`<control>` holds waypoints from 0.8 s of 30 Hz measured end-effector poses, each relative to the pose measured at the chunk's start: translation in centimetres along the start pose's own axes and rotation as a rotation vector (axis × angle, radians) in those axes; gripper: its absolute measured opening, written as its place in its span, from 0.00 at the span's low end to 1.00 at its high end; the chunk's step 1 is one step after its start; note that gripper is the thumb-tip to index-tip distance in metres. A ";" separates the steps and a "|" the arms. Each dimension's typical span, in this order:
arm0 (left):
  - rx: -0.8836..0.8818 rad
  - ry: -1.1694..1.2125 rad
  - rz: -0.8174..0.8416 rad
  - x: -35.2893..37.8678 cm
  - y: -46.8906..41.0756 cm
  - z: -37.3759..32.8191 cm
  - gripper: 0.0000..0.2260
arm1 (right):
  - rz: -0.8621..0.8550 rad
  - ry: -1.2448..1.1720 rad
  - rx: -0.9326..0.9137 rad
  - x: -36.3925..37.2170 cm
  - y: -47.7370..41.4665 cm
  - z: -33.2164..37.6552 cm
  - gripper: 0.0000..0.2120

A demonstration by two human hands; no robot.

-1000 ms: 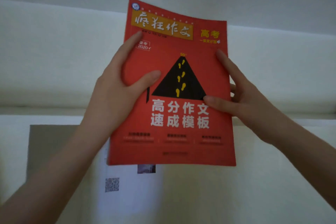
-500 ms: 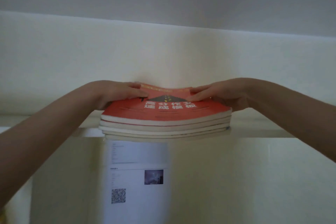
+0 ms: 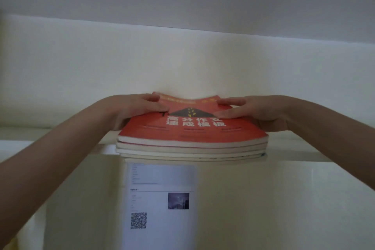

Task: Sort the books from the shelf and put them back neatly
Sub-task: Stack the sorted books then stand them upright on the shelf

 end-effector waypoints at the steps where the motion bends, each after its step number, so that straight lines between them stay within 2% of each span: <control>1: -0.005 0.021 -0.020 -0.4 -0.3 0.1 0.24 | 0.006 0.005 -0.006 -0.2 -0.5 0.0 0.23; 3: -0.023 -0.046 -0.017 -0.9 0.0 0.2 0.21 | 0.019 0.073 -0.012 0.7 -0.5 0.6 0.13; 4: -0.035 -0.095 0.011 -1.0 0.3 0.4 0.14 | 0.022 0.112 0.003 0.9 -0.5 0.7 0.09; 5: -0.054 -0.110 0.023 -1.1 0.4 0.6 0.06 | 0.026 0.129 0.021 0.8 -0.8 0.5 0.09; 6: -0.063 -0.136 0.042 -0.8 0.8 0.7 0.03 | 0.030 0.127 0.032 1.0 -0.7 0.2 0.13; 8: -0.067 -0.097 0.027 -0.9 1.2 0.9 0.04 | 0.031 0.088 0.029 1.2 -1.0 0.0 0.26; 11: 0.009 0.239 -0.133 -2.8 1.4 0.9 0.20 | 0.020 0.075 -0.077 1.7 -2.1 1.5 0.39; 14: 0.245 0.412 -0.310 -5.3 2.4 -0.4 0.23 | -0.007 0.085 -0.256 2.5 -3.4 4.9 0.43; 16: 0.415 0.447 -0.427 -7.3 3.9 -1.2 0.22 | 0.005 0.095 -0.390 3.7 -4.7 7.5 0.44; 18: 0.570 0.424 -0.544 -9.8 5.1 -1.3 0.22 | 0.035 0.142 -0.542 5.3 -6.3 9.8 0.46; 21: 0.736 0.203 -0.758 -13.4 7.4 -0.5 0.23 | 0.091 0.149 -0.738 9.0 -9.7 13.0 0.45; 24: 0.737 -0.016 -0.957 -16.4 9.4 1.7 0.25 | 0.144 0.156 -0.862 13.8 -13.9 14.8 0.45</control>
Point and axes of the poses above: each hand's wrist, its own y-axis away from the middle knuckle, its own x-axis out of the palm, z = x × y, the point moved 4 cm from there along -y, towards the middle knuckle, and after that the axes turned 2 degrees about z, right-handed, at the moved point
